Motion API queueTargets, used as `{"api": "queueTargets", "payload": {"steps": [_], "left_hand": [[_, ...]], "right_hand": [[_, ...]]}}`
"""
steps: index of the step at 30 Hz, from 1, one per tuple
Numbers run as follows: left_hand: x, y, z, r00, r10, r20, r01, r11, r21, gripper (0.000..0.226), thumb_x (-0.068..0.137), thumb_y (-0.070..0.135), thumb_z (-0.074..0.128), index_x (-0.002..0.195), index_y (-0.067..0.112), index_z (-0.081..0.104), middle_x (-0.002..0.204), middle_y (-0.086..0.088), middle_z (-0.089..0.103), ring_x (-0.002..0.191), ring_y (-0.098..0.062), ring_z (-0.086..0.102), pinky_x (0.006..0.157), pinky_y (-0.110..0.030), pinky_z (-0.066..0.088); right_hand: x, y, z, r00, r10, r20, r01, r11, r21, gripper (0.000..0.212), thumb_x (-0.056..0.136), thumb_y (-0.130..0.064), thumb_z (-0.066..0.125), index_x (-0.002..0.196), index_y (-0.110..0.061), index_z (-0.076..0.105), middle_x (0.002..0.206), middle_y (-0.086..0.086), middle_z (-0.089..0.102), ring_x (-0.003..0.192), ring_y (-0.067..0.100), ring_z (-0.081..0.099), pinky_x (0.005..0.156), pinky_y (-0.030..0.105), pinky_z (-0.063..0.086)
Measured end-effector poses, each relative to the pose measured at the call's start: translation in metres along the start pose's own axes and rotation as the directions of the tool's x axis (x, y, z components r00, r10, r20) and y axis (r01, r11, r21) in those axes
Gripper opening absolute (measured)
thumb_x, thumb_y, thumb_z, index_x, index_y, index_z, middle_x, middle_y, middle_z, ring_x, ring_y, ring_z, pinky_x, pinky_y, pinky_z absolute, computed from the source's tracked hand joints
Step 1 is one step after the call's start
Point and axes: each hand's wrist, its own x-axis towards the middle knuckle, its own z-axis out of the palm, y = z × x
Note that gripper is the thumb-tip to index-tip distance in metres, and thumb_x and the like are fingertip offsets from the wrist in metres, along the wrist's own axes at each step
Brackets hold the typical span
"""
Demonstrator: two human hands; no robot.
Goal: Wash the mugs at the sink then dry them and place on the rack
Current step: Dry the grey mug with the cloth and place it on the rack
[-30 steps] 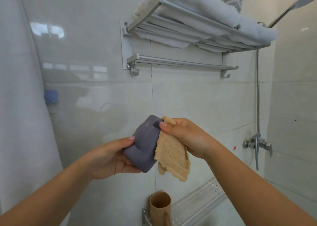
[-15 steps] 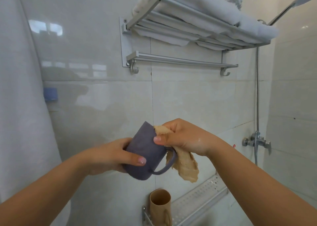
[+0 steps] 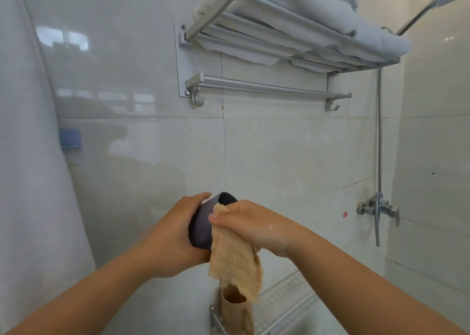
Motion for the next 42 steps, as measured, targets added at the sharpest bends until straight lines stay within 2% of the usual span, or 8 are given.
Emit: {"api": "queueTargets", "payload": {"steps": [8,12,20,25,29,32,36,42], "left_hand": [[-0.005,-0.003,-0.003,0.983,0.162,0.086,-0.173,0.977,0.128,0.076,0.054,0.045,0.088,0.118,0.044,0.048,0.11,0.028,0.048,0.103,0.003,0.053,0.083,-0.023,0.048],[0.001,-0.003,-0.008,0.975,0.192,0.115,-0.209,0.965,0.161,0.077,0.054,0.046,0.088,0.12,0.043,0.048,0.113,0.026,0.049,0.105,0.0,0.053,0.085,-0.027,0.05],[0.002,-0.006,0.004,0.957,0.289,0.011,-0.278,0.911,0.303,0.072,0.067,0.048,0.073,0.128,0.04,0.036,0.125,0.021,0.039,0.114,-0.003,0.041,0.098,-0.019,0.037],[0.008,-0.011,0.026,0.751,0.646,-0.133,-0.425,0.628,0.652,0.053,0.082,0.034,0.055,0.127,0.008,0.045,0.129,-0.005,0.045,0.117,-0.026,0.045,0.107,-0.033,0.027],[0.003,-0.021,0.036,0.796,0.551,-0.252,-0.35,0.757,0.551,0.062,0.086,0.049,0.056,0.131,0.009,0.046,0.13,-0.004,0.047,0.117,-0.029,0.048,0.111,-0.024,0.026],[0.005,-0.011,0.028,0.774,0.605,-0.185,-0.425,0.714,0.557,0.053,0.09,0.045,0.051,0.129,0.01,0.044,0.128,-0.001,0.046,0.116,-0.021,0.046,0.107,-0.027,0.029],[0.006,0.008,0.007,0.965,0.262,-0.027,-0.243,0.924,0.294,0.075,0.056,0.046,0.076,0.124,0.043,0.044,0.119,0.029,0.048,0.111,0.0,0.048,0.094,-0.011,0.037],[0.01,0.013,-0.007,0.984,0.113,0.14,-0.135,0.979,0.155,0.076,0.044,0.048,0.087,0.11,0.052,0.05,0.107,0.029,0.055,0.099,0.007,0.054,0.082,-0.02,0.049]], "right_hand": [[-0.02,-0.014,0.004,0.935,0.155,0.319,0.124,0.699,-0.705,0.026,0.088,-0.029,0.058,0.065,-0.02,0.048,0.067,-0.005,0.045,0.055,0.009,0.04,0.052,0.021,0.033],[-0.014,-0.012,0.008,0.931,0.208,0.299,0.107,0.629,-0.77,0.025,0.09,-0.032,0.056,0.072,-0.015,0.05,0.07,0.0,0.044,0.058,0.014,0.039,0.053,0.023,0.035],[0.005,0.01,0.008,0.983,-0.002,0.183,-0.014,0.996,0.086,0.013,0.059,-0.015,0.058,0.072,-0.013,0.059,0.077,0.005,0.056,0.077,0.02,0.053,0.07,0.032,0.043],[0.01,0.011,0.013,0.997,0.016,0.077,-0.073,0.564,0.822,0.038,0.056,-0.005,0.054,0.093,-0.004,0.06,0.081,0.014,0.061,0.076,0.027,0.061,0.076,0.041,0.047],[0.004,0.007,0.011,0.997,0.002,0.074,-0.067,0.453,0.889,0.018,0.065,-0.006,0.051,0.079,-0.005,0.064,0.081,0.014,0.063,0.078,0.029,0.06,0.085,0.047,0.047],[0.002,0.012,0.012,1.0,-0.014,-0.011,0.018,0.699,0.714,0.021,0.059,-0.005,0.051,0.076,-0.006,0.064,0.079,0.011,0.061,0.077,0.024,0.058,0.078,0.043,0.044],[-0.009,0.002,0.009,0.996,-0.04,0.08,0.039,0.999,0.006,0.012,0.069,-0.009,0.058,0.064,-0.001,0.051,0.065,0.005,0.045,0.061,0.015,0.044,0.06,0.029,0.036],[-0.014,-0.011,0.002,0.92,0.262,0.291,0.056,0.646,-0.761,0.017,0.095,-0.016,0.048,0.082,-0.007,0.052,0.069,0.004,0.041,0.056,0.014,0.034,0.049,0.02,0.03]]}}
